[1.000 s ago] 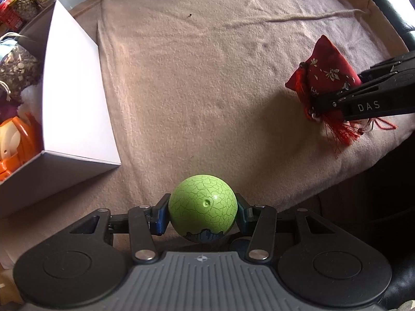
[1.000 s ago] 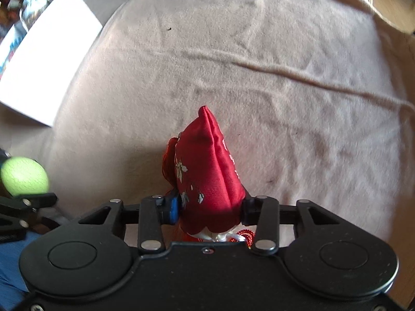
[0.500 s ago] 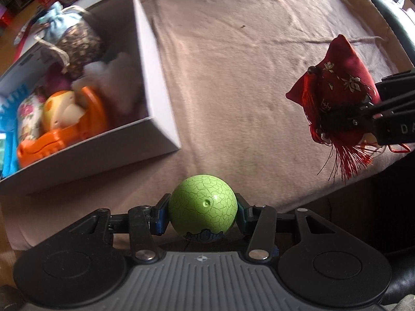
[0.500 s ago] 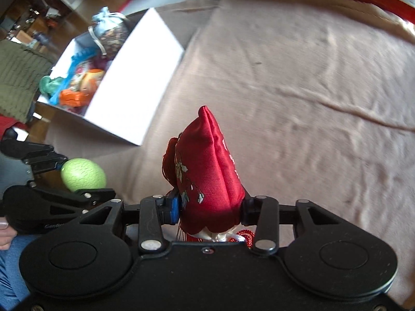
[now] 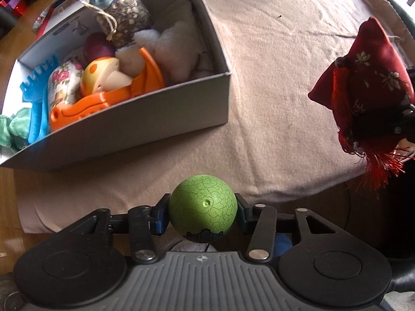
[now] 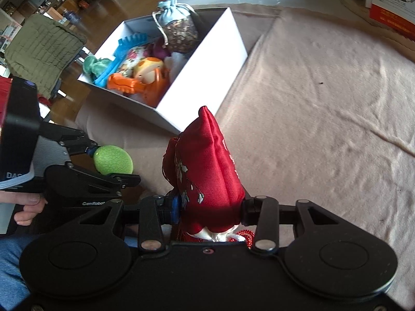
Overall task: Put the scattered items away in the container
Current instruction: 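Lift and carry the green egg and red sachet with both grippers into the box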
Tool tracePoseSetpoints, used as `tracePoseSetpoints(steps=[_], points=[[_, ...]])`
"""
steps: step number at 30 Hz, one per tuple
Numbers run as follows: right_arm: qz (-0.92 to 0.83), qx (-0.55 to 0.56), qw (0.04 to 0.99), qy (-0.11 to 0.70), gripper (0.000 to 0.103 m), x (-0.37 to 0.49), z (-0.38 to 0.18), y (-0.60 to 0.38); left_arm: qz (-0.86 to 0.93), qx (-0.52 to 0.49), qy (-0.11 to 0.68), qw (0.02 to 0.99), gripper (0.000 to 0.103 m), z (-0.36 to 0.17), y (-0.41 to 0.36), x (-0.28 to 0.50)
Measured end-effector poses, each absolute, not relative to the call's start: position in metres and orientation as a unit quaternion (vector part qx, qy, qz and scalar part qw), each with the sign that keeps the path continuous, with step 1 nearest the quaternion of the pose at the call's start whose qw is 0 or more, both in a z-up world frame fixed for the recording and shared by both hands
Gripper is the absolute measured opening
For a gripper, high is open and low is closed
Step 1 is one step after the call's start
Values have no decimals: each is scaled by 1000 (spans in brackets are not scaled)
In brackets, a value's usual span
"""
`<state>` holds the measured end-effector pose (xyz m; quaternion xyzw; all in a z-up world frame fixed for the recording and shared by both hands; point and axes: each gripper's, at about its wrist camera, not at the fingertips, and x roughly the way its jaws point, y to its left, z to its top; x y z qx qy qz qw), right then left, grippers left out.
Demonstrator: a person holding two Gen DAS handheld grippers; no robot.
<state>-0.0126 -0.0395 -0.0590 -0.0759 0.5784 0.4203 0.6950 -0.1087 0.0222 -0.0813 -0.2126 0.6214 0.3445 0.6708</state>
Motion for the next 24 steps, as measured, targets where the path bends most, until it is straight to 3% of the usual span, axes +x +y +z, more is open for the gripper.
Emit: tracePoseSetpoints(steps=[24], points=[[481,-93,680,546,43,-33,-9,21,374,-191,606,676,50,-31,60,-144]])
